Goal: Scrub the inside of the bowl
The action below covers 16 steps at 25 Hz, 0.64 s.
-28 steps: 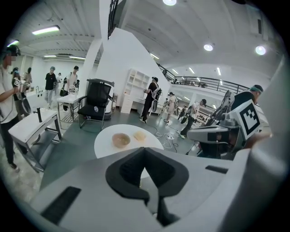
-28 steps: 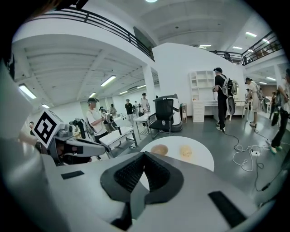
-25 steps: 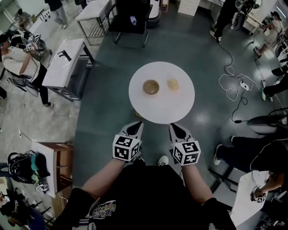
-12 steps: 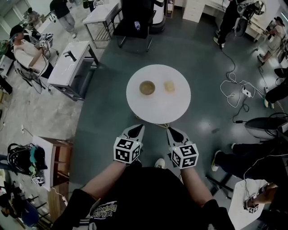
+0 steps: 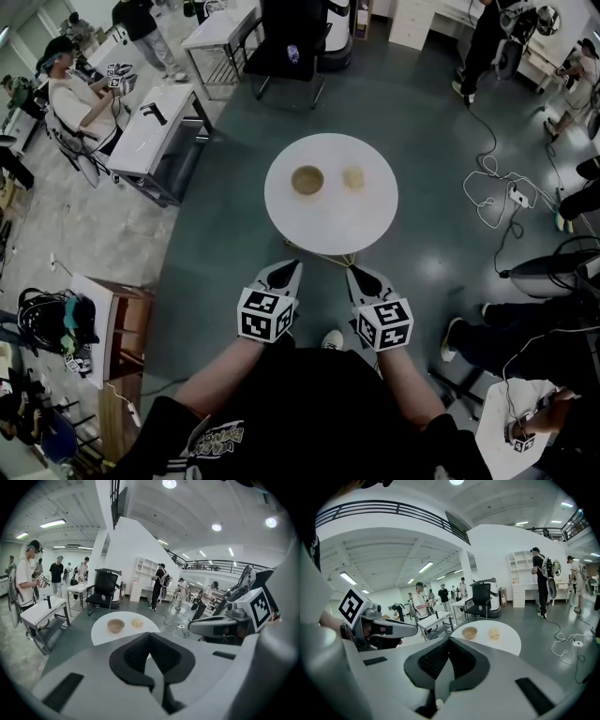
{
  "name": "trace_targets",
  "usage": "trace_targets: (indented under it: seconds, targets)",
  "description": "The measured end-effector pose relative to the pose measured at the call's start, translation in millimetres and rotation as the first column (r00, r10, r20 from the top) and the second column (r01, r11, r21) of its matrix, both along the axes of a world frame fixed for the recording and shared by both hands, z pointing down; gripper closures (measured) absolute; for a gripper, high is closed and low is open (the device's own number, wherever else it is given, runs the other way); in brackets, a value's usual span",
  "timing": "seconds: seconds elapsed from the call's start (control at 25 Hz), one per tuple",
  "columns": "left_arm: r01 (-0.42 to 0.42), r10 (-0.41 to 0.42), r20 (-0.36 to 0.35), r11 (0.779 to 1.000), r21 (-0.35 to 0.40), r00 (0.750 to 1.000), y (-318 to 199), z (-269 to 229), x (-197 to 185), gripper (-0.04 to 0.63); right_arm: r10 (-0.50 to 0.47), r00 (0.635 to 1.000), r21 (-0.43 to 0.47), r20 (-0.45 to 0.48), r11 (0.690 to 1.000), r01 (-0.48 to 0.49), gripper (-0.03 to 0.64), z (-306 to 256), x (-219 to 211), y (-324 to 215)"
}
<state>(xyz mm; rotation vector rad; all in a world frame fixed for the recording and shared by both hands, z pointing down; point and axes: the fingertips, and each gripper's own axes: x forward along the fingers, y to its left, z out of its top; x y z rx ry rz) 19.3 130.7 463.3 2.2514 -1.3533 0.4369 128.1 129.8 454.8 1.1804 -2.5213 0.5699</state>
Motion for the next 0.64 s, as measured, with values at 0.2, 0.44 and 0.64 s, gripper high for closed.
trace_targets:
  seconds: [0.2,0.44,0.64]
  targets:
    - [0.009,-0.009,0.005,1.0,0.012,1.0,7.2,-1.9,5.3,0.589,-0.01,1.0,0.007,0.002,1.0,0.01,0.597,-0.1,5.1,6.8]
    - [0.009,-0.009,0.004,1.0,0.01,1.0,15.5,-1.0,8.1,0.589,-0.016,1.0,0.007,0.003,1.0,0.016,0.597,1.6,5.9,13.9]
    - [0.016,-0.016,0.003,1.0,0.01,1.0,17.8,-0.8,7.1,0.589,-0.026,1.0,0.009,0.0,1.0,0.026,0.597,1.5,4.8,14.7]
